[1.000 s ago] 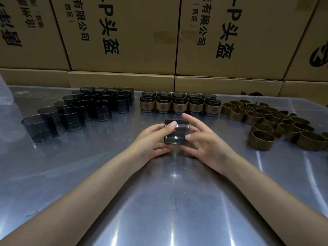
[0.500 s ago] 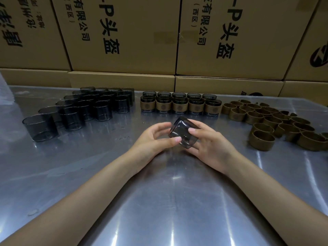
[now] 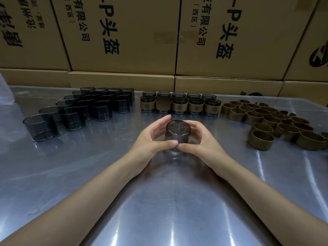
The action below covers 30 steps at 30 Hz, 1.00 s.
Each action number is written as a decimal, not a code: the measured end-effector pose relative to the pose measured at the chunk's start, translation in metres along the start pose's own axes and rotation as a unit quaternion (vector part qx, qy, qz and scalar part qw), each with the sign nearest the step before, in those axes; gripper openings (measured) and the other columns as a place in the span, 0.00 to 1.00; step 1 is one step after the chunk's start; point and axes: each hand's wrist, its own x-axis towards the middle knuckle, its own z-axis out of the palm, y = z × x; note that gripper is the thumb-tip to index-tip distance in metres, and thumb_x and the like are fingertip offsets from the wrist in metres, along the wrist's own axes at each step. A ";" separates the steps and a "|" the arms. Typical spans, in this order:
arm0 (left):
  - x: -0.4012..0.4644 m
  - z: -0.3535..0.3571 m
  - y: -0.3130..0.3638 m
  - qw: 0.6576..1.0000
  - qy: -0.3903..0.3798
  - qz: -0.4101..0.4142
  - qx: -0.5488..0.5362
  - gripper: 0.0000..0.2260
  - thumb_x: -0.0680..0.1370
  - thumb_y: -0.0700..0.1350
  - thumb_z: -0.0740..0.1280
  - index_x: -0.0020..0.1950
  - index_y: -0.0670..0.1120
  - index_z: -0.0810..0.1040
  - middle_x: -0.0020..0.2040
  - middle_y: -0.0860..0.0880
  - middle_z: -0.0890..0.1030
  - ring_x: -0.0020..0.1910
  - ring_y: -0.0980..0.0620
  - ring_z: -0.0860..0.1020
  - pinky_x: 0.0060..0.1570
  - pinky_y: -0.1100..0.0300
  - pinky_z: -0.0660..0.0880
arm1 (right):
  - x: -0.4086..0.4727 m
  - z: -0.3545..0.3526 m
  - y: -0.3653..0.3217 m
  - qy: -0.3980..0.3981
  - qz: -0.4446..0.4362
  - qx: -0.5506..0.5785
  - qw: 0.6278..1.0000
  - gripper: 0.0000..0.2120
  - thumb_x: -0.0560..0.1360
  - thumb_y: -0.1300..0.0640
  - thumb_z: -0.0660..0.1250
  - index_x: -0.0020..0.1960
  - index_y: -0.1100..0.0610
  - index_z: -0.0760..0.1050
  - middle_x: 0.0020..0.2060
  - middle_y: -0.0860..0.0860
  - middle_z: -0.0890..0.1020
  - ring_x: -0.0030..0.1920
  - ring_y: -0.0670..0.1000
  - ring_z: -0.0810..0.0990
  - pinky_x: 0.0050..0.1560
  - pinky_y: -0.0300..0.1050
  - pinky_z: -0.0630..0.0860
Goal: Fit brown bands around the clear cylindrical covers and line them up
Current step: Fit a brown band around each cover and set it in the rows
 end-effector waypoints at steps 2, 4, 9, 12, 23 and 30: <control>0.000 0.002 0.000 0.999 -0.012 0.009 0.040 0.32 0.70 0.32 0.74 0.69 0.53 0.70 0.64 0.55 0.77 0.63 0.65 0.74 0.65 0.65 0.70 | -0.001 0.003 0.000 0.003 -0.012 -0.032 0.999 0.30 0.67 0.65 0.76 0.62 0.47 0.69 0.57 0.41 0.76 0.59 0.40 0.74 0.53 0.25 0.71; 0.000 0.004 0.000 0.996 -0.026 0.012 0.081 0.30 0.72 0.34 0.73 0.69 0.53 0.69 0.65 0.54 0.77 0.65 0.63 0.73 0.64 0.67 0.69 | -0.001 0.004 0.001 0.015 -0.013 -0.039 0.999 0.30 0.67 0.66 0.76 0.63 0.48 0.69 0.58 0.45 0.75 0.59 0.41 0.74 0.49 0.24 0.71; 0.000 0.010 0.003 0.994 -0.036 0.000 0.102 0.29 0.76 0.36 0.69 0.74 0.47 0.64 0.67 0.51 0.74 0.67 0.58 0.71 0.59 0.74 0.69 | 0.002 0.006 0.002 0.021 0.019 -0.053 0.998 0.31 0.70 0.64 0.73 0.69 0.51 0.67 0.64 0.53 0.72 0.63 0.49 0.73 0.55 0.32 0.72; -0.001 0.010 0.004 0.994 -0.040 -0.016 0.098 0.32 0.76 0.35 0.68 0.77 0.47 0.60 0.66 0.54 0.71 0.68 0.58 0.68 0.60 0.72 0.70 | 0.003 0.009 0.002 0.020 0.042 -0.058 0.997 0.33 0.72 0.62 0.71 0.73 0.51 0.62 0.67 0.52 0.70 0.65 0.50 0.71 0.64 0.43 0.71; -0.001 0.010 0.004 0.996 -0.029 -0.034 0.079 0.31 0.76 0.35 0.68 0.76 0.49 0.61 0.65 0.55 0.73 0.67 0.56 0.71 0.61 0.64 0.67 | -0.009 -0.058 0.011 0.311 -0.013 -0.449 0.838 0.20 0.73 0.61 0.66 0.65 0.56 0.72 0.62 0.55 0.73 0.66 0.56 0.65 0.66 0.50 0.61; -0.002 0.011 0.006 0.996 -0.027 -0.034 0.080 0.31 0.76 0.36 0.69 0.76 0.49 0.62 0.67 0.54 0.73 0.67 0.55 0.71 0.65 0.62 0.68 | -0.009 -0.073 0.020 0.257 0.139 -0.477 0.829 0.24 0.77 0.60 0.65 0.71 0.58 0.64 0.66 0.60 0.69 0.65 0.62 0.70 0.71 0.57 0.56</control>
